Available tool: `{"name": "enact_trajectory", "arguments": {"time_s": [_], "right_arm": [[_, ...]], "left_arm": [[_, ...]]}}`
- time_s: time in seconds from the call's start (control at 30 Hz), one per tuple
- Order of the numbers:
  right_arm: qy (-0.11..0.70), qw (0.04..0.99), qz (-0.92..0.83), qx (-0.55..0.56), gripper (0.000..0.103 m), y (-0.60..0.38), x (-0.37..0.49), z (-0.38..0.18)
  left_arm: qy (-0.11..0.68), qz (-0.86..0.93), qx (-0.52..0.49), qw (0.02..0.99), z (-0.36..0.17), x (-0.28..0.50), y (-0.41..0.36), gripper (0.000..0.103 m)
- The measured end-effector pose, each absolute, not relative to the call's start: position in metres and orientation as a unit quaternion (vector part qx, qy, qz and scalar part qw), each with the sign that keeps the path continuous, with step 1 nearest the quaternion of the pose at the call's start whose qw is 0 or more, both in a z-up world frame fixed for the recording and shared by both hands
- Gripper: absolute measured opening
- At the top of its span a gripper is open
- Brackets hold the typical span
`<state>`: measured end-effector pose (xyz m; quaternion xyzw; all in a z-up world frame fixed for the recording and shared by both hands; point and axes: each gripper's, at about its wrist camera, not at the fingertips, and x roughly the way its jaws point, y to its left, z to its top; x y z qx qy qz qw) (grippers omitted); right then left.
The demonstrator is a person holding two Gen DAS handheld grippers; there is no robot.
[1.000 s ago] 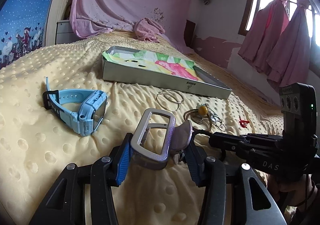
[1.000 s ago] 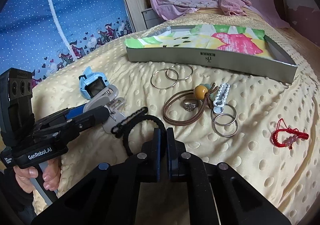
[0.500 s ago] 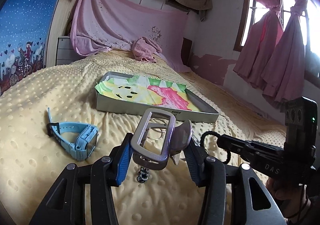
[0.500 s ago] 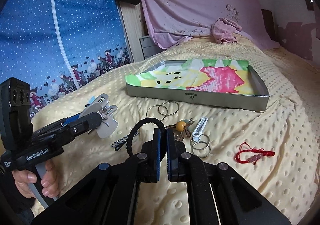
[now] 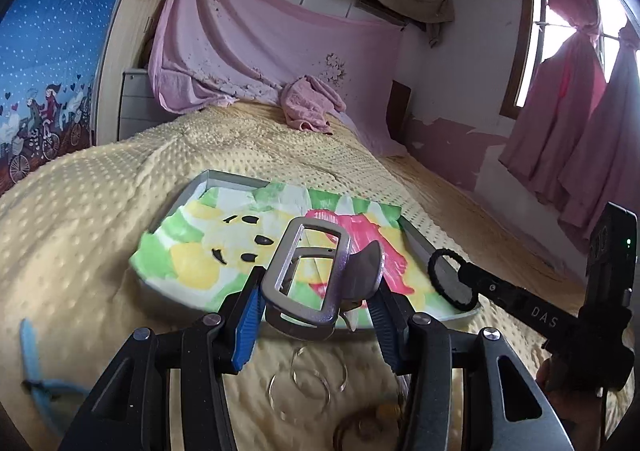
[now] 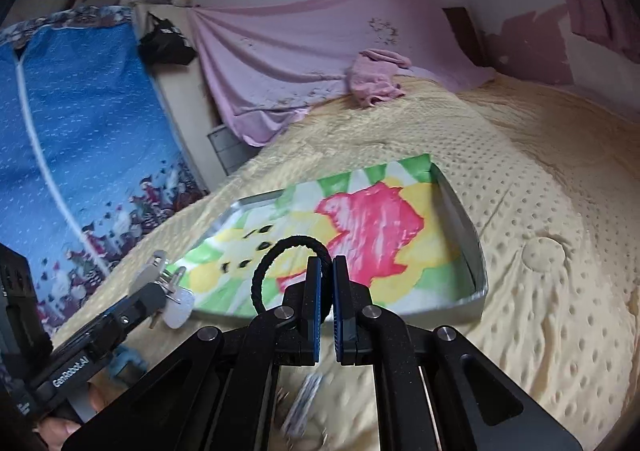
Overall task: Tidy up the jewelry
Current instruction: 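Carry the clasp and hair tie into the grey tray and open both tools, then move both tools back toward the light-blue watch and black bracelet strip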
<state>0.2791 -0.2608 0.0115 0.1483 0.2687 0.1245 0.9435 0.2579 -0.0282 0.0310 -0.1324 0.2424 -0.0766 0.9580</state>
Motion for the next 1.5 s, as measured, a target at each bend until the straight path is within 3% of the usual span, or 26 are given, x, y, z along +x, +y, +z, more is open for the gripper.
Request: {"name": "enact_trajectory", "arguments": {"time_s": [0.3,0.6,0.67,0.73,0.77,0.9,0.97,1.03,1.23,1.3,1.5], "right_arm": [[0.33,0.929,0.096,0.134,0.005,-0.249,0.336,-0.028],[0.354,0.922,0.103,0.121,0.006,-0.242,0.344,-0.04],[0.357,0.92,0.108,0.122,0.006,-0.246,0.343,-0.04],[0.356,0.92,0.11,0.12,0.007,-0.248,0.341,-0.04],[0.354,0.922,0.109,0.117,0.009,-0.249,0.339,-0.04],[0.335,0.928,0.109,0.118,0.043,-0.256,0.328,-0.035],[0.317,0.934,0.109,0.122,0.044,-0.258,0.319,-0.031],[0.301,0.939,0.111,0.122,0.047,-0.261,0.308,-0.024],[0.242,0.961,0.102,0.086,0.085,-0.264,0.26,0.003],[0.218,0.967,0.1,0.087,0.091,-0.269,0.24,0.011],[0.176,0.976,0.09,0.089,0.102,-0.277,0.191,0.024]], "left_arm": [[0.34,-0.078,-0.112,0.93,-0.001,0.324,-0.042,0.047],[0.34,-0.082,-0.089,0.933,-0.004,0.314,-0.049,0.049],[0.331,-0.085,-0.093,0.935,-0.002,0.309,-0.047,0.055],[0.327,-0.079,-0.097,0.937,0.0,0.307,-0.045,0.07],[0.323,-0.077,-0.103,0.938,0.002,0.305,-0.043,0.07],[0.311,-0.073,-0.12,0.94,0.005,0.295,-0.037,0.07],[0.301,-0.072,-0.125,0.943,0.009,0.286,-0.034,0.07],[0.288,-0.069,-0.128,0.947,0.015,0.274,-0.031,0.08],[0.24,-0.053,-0.119,0.962,0.034,0.233,-0.025,0.099],[0.222,-0.046,-0.111,0.968,0.039,0.217,-0.024,0.103],[0.186,-0.035,-0.107,0.976,0.043,0.173,-0.015,0.103]]}}
